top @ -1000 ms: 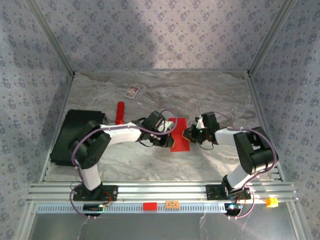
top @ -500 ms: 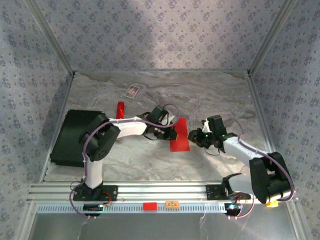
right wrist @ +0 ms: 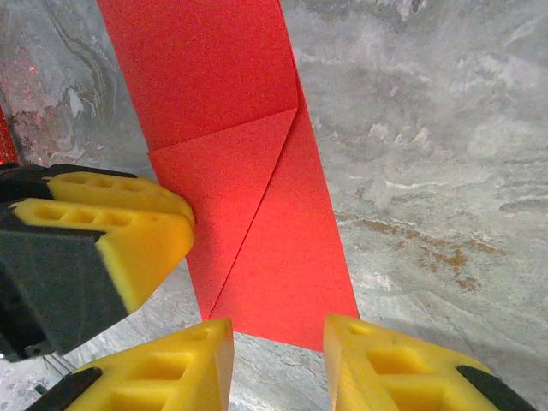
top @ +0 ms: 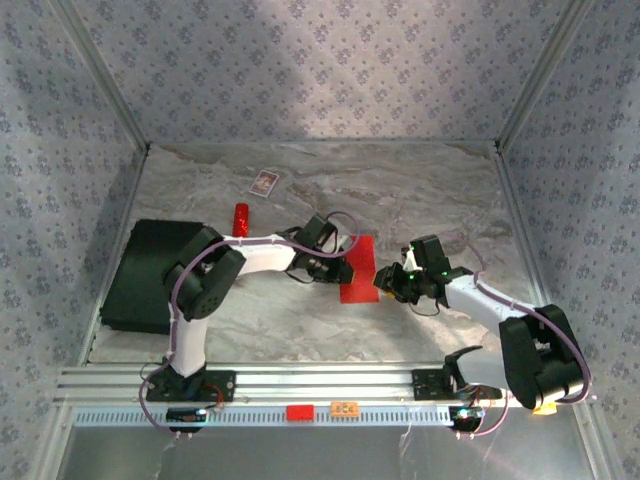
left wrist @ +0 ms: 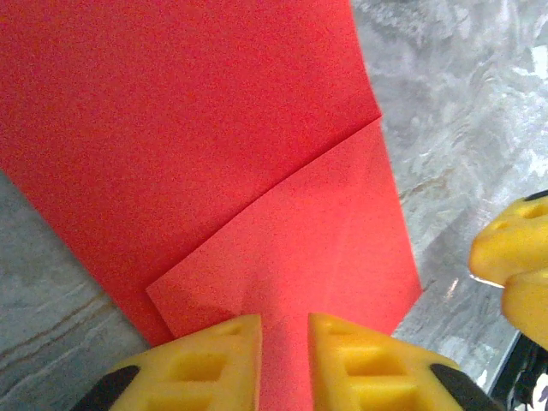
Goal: Fold a paper plane with a square sheet of paper (pick it up from the middle)
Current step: Fold the triangle a second time at the center of the table.
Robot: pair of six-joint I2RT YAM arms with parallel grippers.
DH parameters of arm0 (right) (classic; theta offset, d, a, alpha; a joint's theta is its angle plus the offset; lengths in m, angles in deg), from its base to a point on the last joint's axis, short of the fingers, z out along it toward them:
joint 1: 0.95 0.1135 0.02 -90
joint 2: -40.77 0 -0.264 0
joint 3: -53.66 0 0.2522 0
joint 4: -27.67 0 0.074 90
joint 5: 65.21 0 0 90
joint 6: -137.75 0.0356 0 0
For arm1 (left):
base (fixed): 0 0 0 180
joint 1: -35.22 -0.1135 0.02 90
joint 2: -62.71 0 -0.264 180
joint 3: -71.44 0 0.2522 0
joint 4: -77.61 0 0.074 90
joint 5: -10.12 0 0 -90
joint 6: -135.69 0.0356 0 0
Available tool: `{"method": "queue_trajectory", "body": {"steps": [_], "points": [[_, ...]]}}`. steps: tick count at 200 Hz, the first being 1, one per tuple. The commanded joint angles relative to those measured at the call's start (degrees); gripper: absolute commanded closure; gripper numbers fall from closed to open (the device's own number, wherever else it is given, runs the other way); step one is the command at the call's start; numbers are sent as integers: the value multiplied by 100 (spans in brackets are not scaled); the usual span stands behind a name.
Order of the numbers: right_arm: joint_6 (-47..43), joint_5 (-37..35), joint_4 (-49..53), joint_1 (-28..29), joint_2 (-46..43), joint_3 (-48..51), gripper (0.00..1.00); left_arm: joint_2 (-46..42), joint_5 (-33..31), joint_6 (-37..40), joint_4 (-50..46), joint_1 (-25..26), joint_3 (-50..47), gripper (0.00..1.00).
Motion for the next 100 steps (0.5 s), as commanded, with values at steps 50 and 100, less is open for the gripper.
{"method": "queue_trajectory", "body": {"steps": [50, 100], "points": [[125, -242, 260, 40, -7, 53, 61, -255, -99, 122, -627, -142, 693, 77], [196, -166, 155, 67, 42, 91, 61, 138, 295, 167, -667, -117, 867, 84]]}}
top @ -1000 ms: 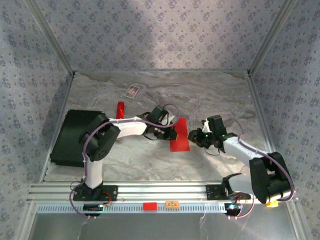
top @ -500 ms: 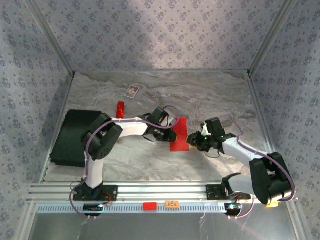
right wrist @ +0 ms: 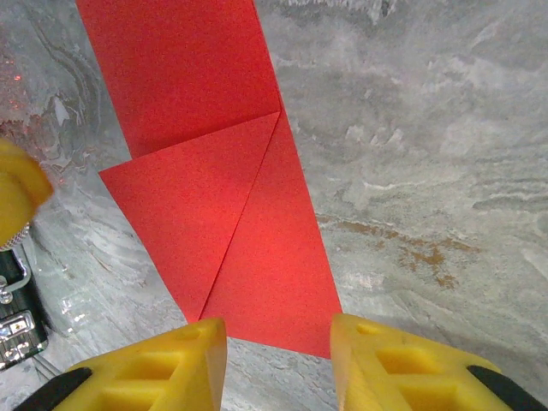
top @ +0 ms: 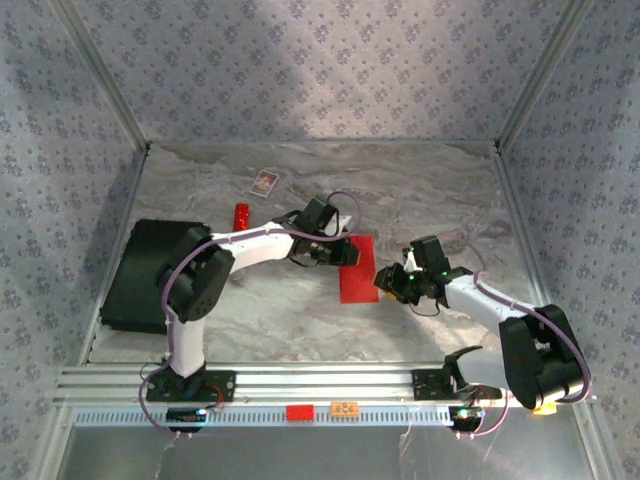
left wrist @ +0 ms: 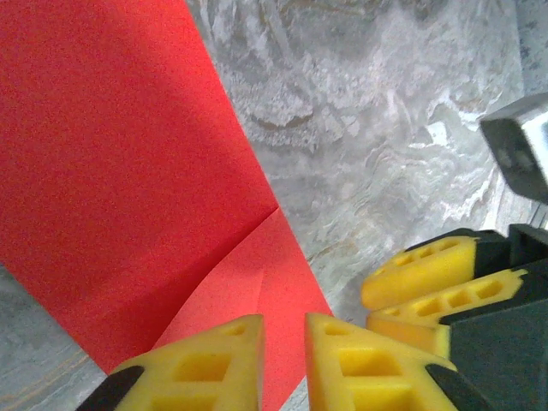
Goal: Fold a paper plane with a square sheet of paper (pick it up from the middle)
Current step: Fold the triangle a second time at the center of the table.
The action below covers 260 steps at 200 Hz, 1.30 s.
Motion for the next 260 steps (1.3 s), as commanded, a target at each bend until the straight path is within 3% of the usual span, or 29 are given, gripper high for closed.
{"method": "queue_trajectory", "body": {"steps": [1, 146, 188, 260], "points": [[114, -20, 89, 44, 39, 94, 61, 269, 255, 110, -294, 15, 175, 85], [249, 80, -134, 335, 607, -86, 57, 691, -86, 270, -402, 119, -134, 92], [471, 544, -1040, 319, 868, -28, 54, 699, -19, 135, -217, 121, -165, 93], [293, 764, -1387, 22, 1398, -510, 50, 654, 16, -13, -17, 132, -224, 94]]}}
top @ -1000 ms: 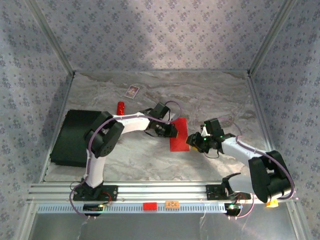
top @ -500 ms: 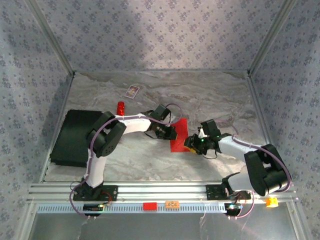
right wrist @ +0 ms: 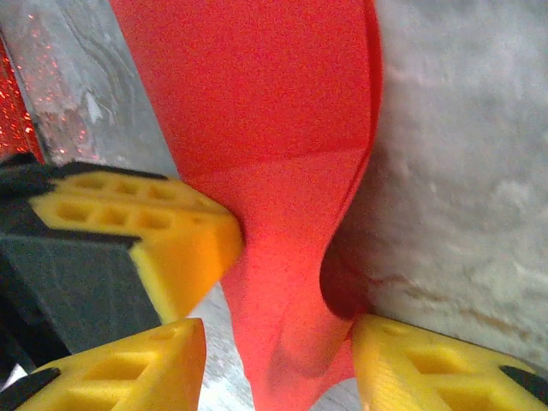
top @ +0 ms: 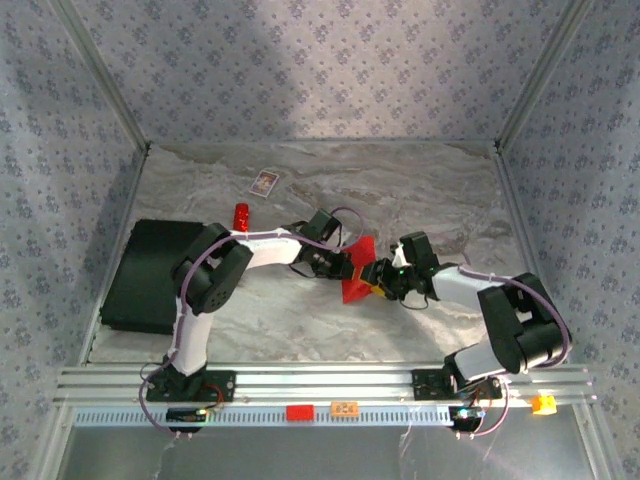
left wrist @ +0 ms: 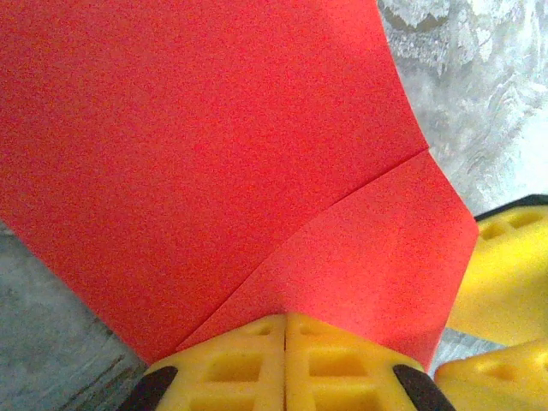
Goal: Fold a paper plane with a square sheet of paper (pick it up from the middle)
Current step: Fold the triangle a second time at the center of the table, then turn over the paper at the center of the table.
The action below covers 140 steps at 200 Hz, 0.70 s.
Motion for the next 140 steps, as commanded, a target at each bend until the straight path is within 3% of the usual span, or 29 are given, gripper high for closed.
{"method": "queue_trajectory", "body": {"steps": [1, 65, 140], "points": [[-123, 150, -91, -132, 243, -325, 50, 67, -30, -79, 47, 52, -119, 94], [-177, 464, -467, -468, 602, -385, 51, 32, -68, -107, 50, 56, -145, 94], [-172, 508, -761, -603, 818, -269, 67, -43, -60, -176, 138, 56, -181, 94]]}}
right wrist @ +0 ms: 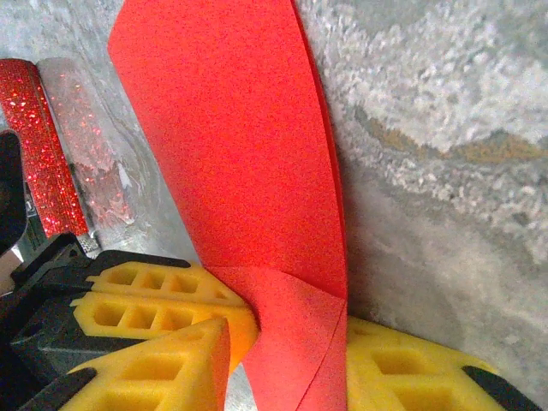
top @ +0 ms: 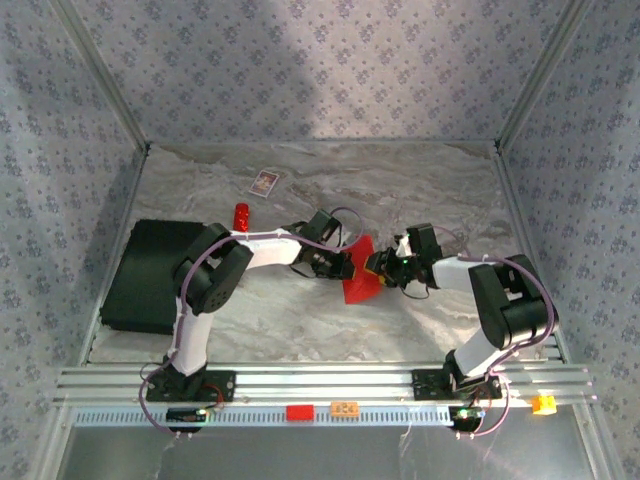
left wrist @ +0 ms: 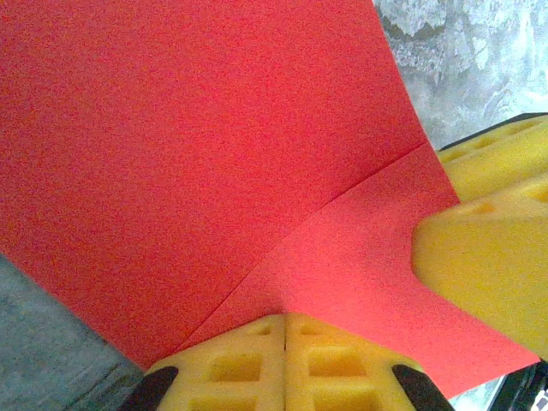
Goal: Fold a paper plane with a square sheet of paper (pick it up from the middle)
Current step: Turn over the paper at the center of the table.
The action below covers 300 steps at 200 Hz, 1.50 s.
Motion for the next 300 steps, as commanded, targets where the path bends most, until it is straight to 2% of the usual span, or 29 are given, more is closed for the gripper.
{"method": "queue_trajectory", "body": {"steps": [1, 75, 102, 129, 180, 203, 257, 300], "points": [[-65, 109, -194, -80, 108, 5, 67, -40, -62, -88, 17, 52, -139, 94], [-29, 207, -532, -152, 226, 131, 83, -128, -39, -110, 62, 54, -146, 93], [-56, 225, -551, -157, 170, 151, 90, -267, -53, -111, 119, 49, -192, 89], [-204, 116, -287, -179, -82, 123, 91, -594, -169, -128, 268, 57, -342, 83], [-600, -666, 800, -26, -767, -68, 92, -1273, -840, 16, 193, 49, -605, 80], [-449, -1100, 1109, 65, -1079, -69, 92, -1501, -1010, 26, 280, 53, -768, 80], [110, -2315, 2619, 484, -2008, -322, 92, -1980, -1041, -123, 265, 60, -908, 79], [228, -2455, 3128, 474, -2500, -295, 92, -2095, -1196, -43, -143, 41, -786, 78]]}}
